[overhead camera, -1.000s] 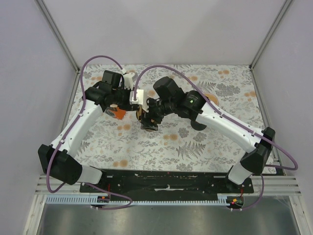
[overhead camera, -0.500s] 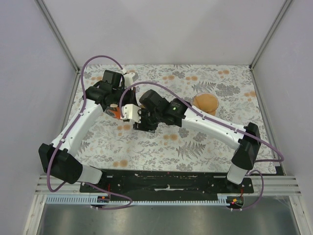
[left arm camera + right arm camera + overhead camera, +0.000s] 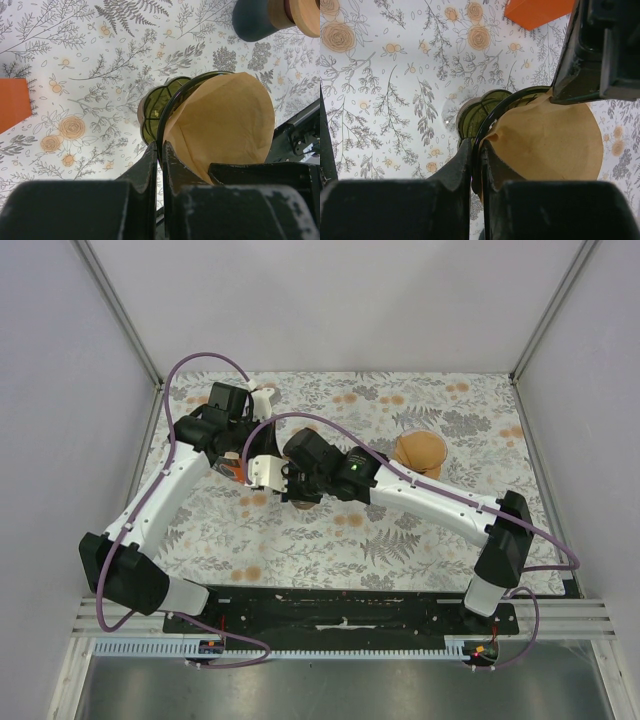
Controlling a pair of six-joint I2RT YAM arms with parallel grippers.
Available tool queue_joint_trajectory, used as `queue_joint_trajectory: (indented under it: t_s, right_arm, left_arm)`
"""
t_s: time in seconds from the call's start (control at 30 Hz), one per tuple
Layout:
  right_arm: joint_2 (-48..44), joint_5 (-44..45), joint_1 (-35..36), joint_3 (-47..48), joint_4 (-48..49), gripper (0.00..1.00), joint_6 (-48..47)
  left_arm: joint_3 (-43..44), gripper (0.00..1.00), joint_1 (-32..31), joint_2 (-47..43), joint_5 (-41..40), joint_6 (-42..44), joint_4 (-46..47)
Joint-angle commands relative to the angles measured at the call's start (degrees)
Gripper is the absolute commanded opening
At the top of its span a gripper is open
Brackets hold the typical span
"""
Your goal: Place the coffee filter in the dripper
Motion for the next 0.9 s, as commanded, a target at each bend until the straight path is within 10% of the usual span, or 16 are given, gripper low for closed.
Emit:
queue_joint_trajectory:
  t_s: [0.0,0.87]
  right_arm:
    - [0.2,-0.6,0.3,-1.7,-0.1,0.14,0.8]
    - [-6.2,-1.6,0.3,1.5,0.3,0.83,2.8]
  left_arm:
    - [2.4,0.08,-0.4,-0.1,2.1,-0.5,0.1]
    - [6.5,0.58,-0.4,-0.4,1.5,2.1,-1.9]
